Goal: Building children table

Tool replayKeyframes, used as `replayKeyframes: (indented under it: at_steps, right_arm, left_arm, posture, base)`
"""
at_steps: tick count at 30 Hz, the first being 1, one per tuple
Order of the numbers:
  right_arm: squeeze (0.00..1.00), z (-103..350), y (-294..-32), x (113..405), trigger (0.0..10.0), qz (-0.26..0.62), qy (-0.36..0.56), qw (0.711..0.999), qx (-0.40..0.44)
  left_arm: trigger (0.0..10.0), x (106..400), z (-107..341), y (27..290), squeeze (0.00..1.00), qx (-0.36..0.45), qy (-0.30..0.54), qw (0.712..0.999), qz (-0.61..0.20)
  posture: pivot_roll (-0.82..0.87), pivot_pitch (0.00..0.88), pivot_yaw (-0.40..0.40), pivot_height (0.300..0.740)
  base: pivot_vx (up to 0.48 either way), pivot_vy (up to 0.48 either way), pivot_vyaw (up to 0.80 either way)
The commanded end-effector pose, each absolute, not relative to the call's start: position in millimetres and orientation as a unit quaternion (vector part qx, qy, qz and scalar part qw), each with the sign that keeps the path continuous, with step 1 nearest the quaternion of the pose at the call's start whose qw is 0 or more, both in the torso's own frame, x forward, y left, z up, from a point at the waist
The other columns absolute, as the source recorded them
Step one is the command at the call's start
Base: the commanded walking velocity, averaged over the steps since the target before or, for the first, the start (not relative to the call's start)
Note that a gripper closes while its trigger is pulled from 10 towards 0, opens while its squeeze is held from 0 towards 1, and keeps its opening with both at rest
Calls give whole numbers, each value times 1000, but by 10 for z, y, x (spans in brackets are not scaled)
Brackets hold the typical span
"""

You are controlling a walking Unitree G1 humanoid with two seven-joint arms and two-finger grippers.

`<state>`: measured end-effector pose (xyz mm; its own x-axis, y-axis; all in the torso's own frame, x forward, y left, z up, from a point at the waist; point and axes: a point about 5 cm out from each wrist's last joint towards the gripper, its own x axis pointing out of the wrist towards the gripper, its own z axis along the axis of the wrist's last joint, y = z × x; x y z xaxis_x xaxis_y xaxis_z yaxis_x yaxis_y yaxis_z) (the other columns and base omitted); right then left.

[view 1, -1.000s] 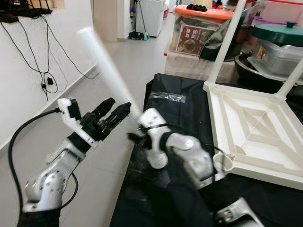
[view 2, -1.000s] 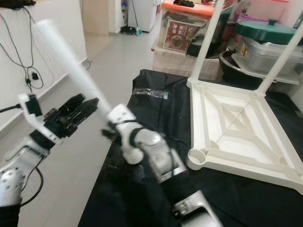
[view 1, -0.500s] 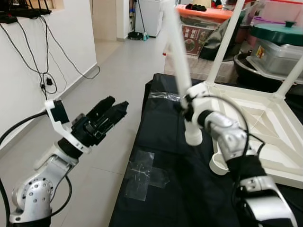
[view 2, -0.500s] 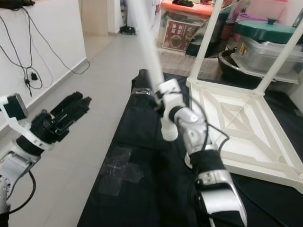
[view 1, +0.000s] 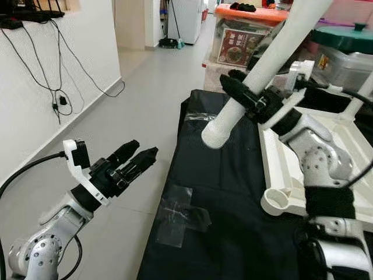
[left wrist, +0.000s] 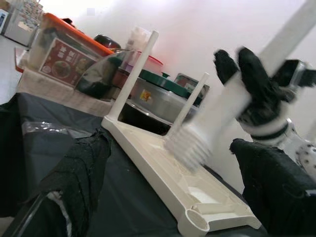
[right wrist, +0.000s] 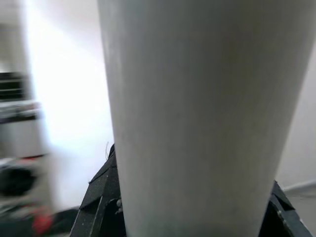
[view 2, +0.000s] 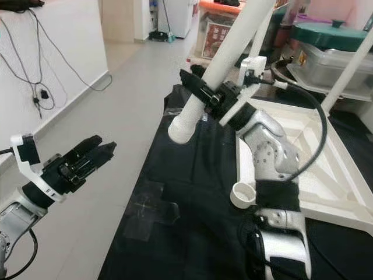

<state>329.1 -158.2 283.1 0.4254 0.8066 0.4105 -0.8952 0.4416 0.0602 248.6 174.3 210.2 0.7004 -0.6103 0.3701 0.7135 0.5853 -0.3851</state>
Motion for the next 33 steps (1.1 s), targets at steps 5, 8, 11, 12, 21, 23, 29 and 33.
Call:
replayKeyframes:
  at_steps: [5,8,11,12,21,23,29,33]
  right_arm:
    - [0,2853,-1535,3243,0,532,-165,820,134]
    - [0,2852,-1537,3247,0,533,-164,818,137]
    - [0,2856,-1540,3255,0,532,-164,819,140]
    - [0,2865,-1550,3272,0,527,-165,821,146]
    - [0,2871,-1557,3291,0,521,-162,824,153]
    - [0,2870,-1549,3284,0,523,-162,823,153]
    - [0,2851,-1263,3125,0,595,-133,780,136]
    - [0,2815,-965,2969,0,645,-113,744,130]
  left_arm:
    - [10000,2450,2055,1668,0,-237,-75,883,-399]
    - [10000,2444,2051,1654,0,-233,-70,881,-406]
    - [10000,2437,2045,1647,0,-228,-65,880,-411]
    - [10000,2421,2005,1638,0,-215,-53,881,-417]
    - [10000,2349,1826,1601,0,-176,-10,888,-425]
    - [10000,2348,1822,1600,0,-175,-10,888,-425]
    - [10000,2360,1835,1588,0,-143,0,880,-454]
    - [10000,2420,1884,1608,0,-108,2,874,-473]
  posture:
    - [77,0,-93,740]
    - [77,0,-93,740]
    - [75,0,-91,740]
    - [75,0,-88,740]
    - [81,0,-95,740]
    - [81,0,-95,740]
    - [73,0,-91,740]
    - [69,0,-87,740]
  base:
    - [0,0,0]
    - [0,0,0]
    - [0,0,0]
    - [0,0,0]
    - [0,0,0]
    - [0,0,0]
    - [0,0,0]
    - [0,0,0]
